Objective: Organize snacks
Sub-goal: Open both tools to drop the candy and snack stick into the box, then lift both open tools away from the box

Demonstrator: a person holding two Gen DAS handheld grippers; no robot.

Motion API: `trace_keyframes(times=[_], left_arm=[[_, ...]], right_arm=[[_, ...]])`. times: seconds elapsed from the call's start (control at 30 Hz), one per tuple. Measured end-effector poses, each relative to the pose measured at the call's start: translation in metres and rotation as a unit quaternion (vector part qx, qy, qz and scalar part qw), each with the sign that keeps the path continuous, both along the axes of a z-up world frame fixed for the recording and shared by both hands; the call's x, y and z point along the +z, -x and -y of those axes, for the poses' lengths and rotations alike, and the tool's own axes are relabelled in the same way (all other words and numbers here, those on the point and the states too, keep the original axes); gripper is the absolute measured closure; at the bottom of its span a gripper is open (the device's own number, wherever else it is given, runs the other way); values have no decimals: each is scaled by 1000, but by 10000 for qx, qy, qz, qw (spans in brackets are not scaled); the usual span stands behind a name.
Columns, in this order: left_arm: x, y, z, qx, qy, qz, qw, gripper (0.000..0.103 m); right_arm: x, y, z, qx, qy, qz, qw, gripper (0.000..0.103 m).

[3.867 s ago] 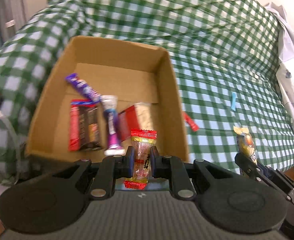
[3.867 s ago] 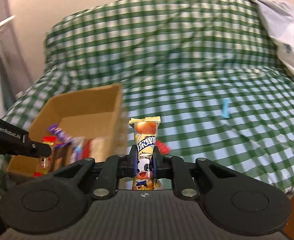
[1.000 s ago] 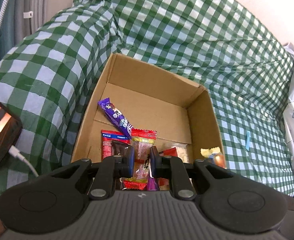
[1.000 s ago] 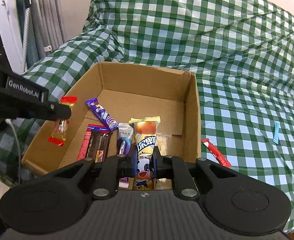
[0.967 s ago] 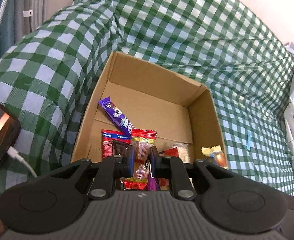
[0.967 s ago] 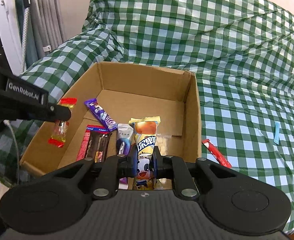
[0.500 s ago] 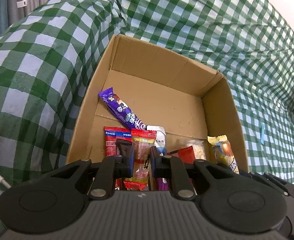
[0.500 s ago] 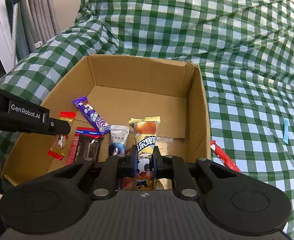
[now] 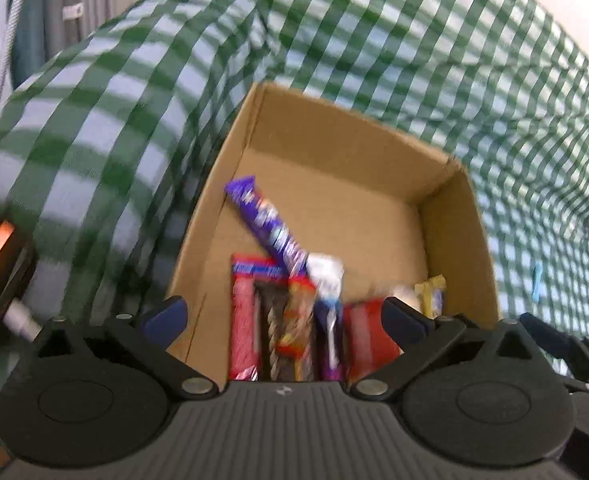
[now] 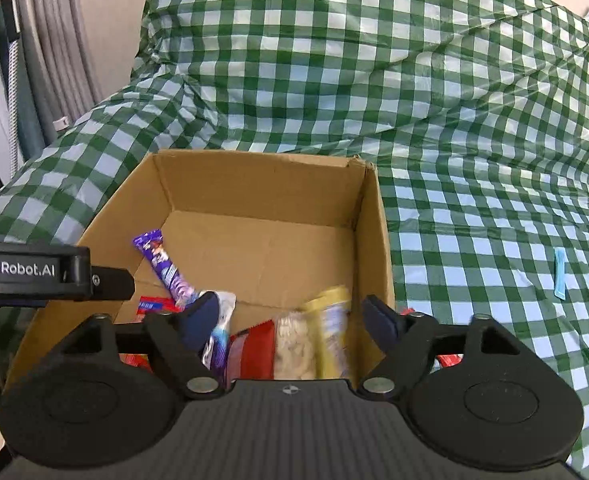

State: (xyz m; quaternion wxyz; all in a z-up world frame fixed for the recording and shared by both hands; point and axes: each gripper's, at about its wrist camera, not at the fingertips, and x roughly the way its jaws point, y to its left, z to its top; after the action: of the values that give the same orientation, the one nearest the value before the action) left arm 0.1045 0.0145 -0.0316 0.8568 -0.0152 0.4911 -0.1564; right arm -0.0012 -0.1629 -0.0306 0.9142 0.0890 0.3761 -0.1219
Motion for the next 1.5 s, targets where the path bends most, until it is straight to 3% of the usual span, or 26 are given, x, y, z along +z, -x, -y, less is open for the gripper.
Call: trace_keyframes(times=[0.17, 0.3, 0.47, 0.7, 1.1, 1.37, 1.5], left_arm=[[10, 46, -15, -162, -298, 138, 9993, 0], [14, 81, -32, -111, -458, 33, 9989, 0], [23, 119, -49, 16, -639, 166, 9978, 0], [38, 156, -57, 68, -784, 457, 9959, 0], [46, 194, -57, -150, -955, 601, 9935, 0], [33, 199, -53, 8, -1974, 327, 9798, 0], [27, 205, -50, -160, -2066, 192, 9781, 0]], right_arm=[[6, 35, -16, 59, -116, -168, 9998, 7], [12, 71, -35, 163, -112, -270, 9994, 7], [27, 114, -51, 125, 147, -34, 9998, 5], [44, 160, -56, 0, 147, 325, 9994, 4], [58, 195, -78, 456, 355, 702, 9959, 2], [64, 208, -79, 477, 360, 892, 9942, 2], [66, 216, -78, 441, 352, 973, 9937, 2]])
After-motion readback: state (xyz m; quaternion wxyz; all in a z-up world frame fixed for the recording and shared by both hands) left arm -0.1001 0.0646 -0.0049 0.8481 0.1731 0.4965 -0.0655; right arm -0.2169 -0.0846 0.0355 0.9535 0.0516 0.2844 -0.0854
